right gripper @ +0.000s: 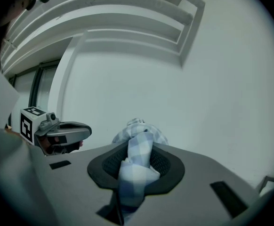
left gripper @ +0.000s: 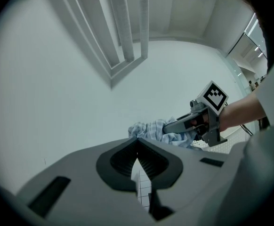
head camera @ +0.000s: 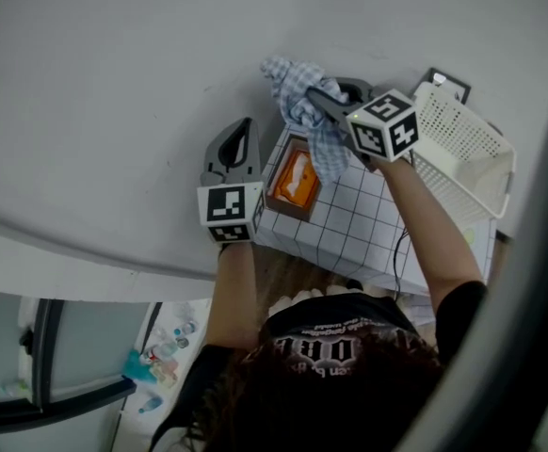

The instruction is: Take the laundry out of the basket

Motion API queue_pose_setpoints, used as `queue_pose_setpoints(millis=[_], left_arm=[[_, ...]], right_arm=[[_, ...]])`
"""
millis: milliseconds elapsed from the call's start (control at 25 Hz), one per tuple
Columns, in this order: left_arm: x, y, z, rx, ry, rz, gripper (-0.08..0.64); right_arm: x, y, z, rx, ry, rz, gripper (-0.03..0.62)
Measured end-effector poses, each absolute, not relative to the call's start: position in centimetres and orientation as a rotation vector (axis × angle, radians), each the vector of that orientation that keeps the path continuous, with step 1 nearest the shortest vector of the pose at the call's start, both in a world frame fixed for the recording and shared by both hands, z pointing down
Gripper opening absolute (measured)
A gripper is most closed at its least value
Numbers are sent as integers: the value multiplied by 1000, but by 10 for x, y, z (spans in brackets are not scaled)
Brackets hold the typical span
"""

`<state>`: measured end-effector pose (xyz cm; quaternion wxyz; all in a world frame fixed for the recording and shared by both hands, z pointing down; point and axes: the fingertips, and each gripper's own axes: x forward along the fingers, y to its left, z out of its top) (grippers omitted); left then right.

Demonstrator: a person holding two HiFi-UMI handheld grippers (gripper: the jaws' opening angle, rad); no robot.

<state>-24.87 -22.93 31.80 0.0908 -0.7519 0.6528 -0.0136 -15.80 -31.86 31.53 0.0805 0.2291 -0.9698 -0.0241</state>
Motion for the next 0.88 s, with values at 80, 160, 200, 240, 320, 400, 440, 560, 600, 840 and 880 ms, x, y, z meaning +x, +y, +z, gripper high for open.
queue_pose_setpoints(millis=[80, 160, 200, 240, 320, 400, 440, 560, 600, 840, 880], left_arm=[[-242, -232, 317, -2246, 1924, -30, 2], [-236, -236, 318, -2257, 1910, -37, 2], [-233, -238, 319, -2261, 1904, -47, 2], [-231, -239, 320, -2266, 1900, -57, 2], [-225, -242, 320, -2279, 1887, -58, 2], [-220, -244, 318, -2290, 1873, -48, 2], [-219, -245, 318, -2292, 1875, -51, 2], [-218, -248, 320, -2290, 1896, -57, 2], [-217, -249, 318, -2287, 1901, -49, 1], [-215, -259, 316, -2284, 1903, -54, 2], [-216, -261, 315, -2285, 1905, -51, 2]], right_arm=[[-150, -321, 313, 719, -2907, -67, 87], [-142, -322, 313, 745, -2907, -55, 87], [-138, -323, 314, 754, -2902, -50, 89], [-136, -324, 315, 761, -2893, -52, 87], [-132, -323, 317, 770, -2874, -73, 87], [-129, -321, 317, 776, -2868, -85, 89], [-128, -320, 317, 778, -2871, -84, 89], [-124, -316, 316, 791, -2888, -86, 89], [-123, -315, 315, 799, -2892, -88, 89], [-119, -310, 313, 836, -2930, -111, 88], [-118, -309, 312, 842, -2930, -116, 88]])
